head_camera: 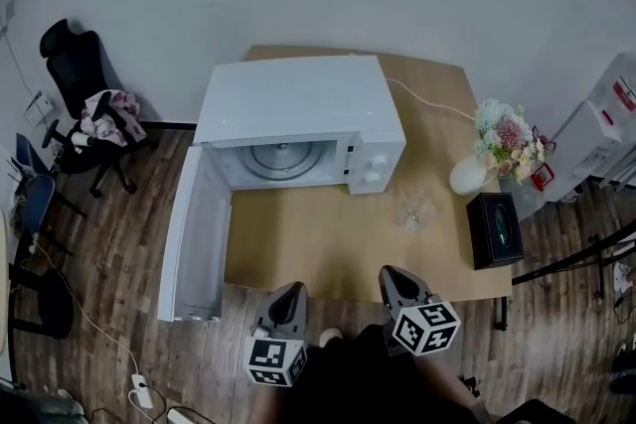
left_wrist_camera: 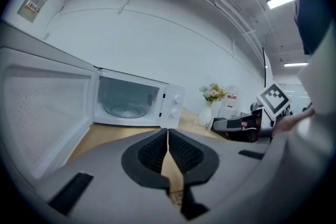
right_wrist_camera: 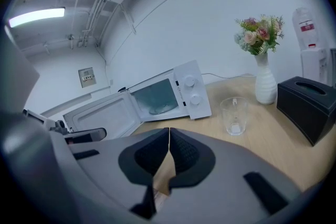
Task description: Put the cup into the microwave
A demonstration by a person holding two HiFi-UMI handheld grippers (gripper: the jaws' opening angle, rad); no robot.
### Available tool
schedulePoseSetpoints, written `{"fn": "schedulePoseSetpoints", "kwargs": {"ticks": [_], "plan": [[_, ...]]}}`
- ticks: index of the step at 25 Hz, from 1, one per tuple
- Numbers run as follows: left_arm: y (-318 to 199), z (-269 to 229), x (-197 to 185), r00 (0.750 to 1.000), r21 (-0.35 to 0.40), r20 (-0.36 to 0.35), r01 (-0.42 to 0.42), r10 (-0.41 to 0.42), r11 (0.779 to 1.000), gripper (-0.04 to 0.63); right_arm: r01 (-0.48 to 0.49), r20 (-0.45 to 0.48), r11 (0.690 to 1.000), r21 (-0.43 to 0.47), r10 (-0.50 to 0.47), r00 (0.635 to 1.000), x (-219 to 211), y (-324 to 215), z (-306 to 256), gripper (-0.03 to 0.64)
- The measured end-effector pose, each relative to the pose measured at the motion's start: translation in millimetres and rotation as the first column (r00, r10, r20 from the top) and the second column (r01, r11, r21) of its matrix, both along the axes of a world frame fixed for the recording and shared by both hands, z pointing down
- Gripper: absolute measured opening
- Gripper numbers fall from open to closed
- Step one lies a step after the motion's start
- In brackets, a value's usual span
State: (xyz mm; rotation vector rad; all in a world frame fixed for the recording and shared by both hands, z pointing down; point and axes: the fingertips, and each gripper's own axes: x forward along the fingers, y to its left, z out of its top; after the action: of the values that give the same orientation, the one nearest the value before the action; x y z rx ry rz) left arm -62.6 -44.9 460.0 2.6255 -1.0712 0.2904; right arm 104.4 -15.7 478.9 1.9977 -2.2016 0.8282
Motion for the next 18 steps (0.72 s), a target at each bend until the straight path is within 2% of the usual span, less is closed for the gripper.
{"fn": "schedulePoseSetpoints", "kwargs": {"ticks": [8,18], "plan": [[1,5,2,1.000,-0.028,-0.019,-0.009,0.008,1.000,0.006,-0.006,-0.027,1.000,-0.019,0.006,1.000,3,-1,1,-0.005],[-11,12,23,1.000,-0.062,-0.015,-0.028,0.027,0.998,0.006,-0.058,-0.059,0.998,-0.021,0.057,0.997,36,-14,2,-0.005]]}}
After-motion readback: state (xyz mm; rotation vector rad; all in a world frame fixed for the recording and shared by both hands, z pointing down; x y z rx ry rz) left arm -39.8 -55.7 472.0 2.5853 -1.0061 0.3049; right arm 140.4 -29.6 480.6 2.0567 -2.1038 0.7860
